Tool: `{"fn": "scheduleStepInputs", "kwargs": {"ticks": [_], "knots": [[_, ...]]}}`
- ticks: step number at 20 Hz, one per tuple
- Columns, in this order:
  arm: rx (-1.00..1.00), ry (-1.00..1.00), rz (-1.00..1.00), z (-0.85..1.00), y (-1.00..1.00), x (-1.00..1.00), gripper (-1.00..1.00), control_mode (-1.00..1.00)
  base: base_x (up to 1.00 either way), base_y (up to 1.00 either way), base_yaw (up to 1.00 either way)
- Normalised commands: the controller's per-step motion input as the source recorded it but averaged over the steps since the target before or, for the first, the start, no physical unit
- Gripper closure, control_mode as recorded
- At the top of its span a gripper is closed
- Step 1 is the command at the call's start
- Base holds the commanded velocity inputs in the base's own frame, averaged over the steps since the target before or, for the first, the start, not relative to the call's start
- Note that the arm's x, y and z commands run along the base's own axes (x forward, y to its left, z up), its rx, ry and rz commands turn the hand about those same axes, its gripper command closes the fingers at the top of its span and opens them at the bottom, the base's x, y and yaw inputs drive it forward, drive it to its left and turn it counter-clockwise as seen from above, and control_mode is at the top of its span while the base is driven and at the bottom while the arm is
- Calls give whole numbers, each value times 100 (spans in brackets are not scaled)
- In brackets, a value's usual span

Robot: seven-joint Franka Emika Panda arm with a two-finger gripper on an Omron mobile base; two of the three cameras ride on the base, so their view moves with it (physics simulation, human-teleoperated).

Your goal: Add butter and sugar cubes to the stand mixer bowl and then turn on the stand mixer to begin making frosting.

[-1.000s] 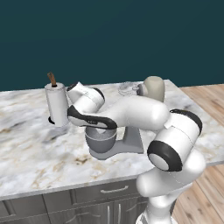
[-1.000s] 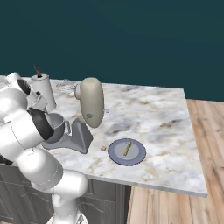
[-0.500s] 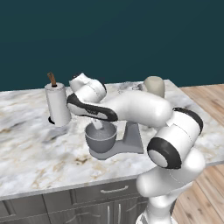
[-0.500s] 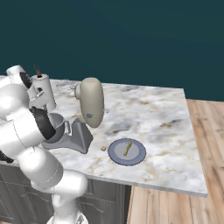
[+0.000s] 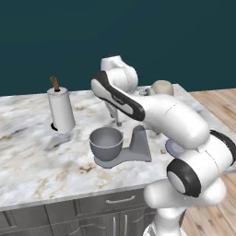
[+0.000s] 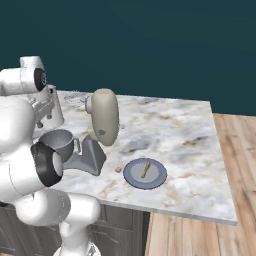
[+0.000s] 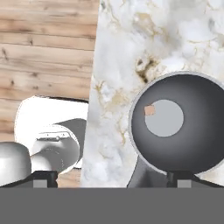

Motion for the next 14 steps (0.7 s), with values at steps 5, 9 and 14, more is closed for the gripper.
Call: {"fn": "scheduleStepInputs", "kwargs": {"ticks": [5,9,14], "knots": [[27,0,20,3,-48,-66,-100,-100,0,0,0],[25,0,20,0,-42,-70,-100,-100,0,0,0],[22,0,12,0,-35,-33,-100,-100,0,0,0]]}}
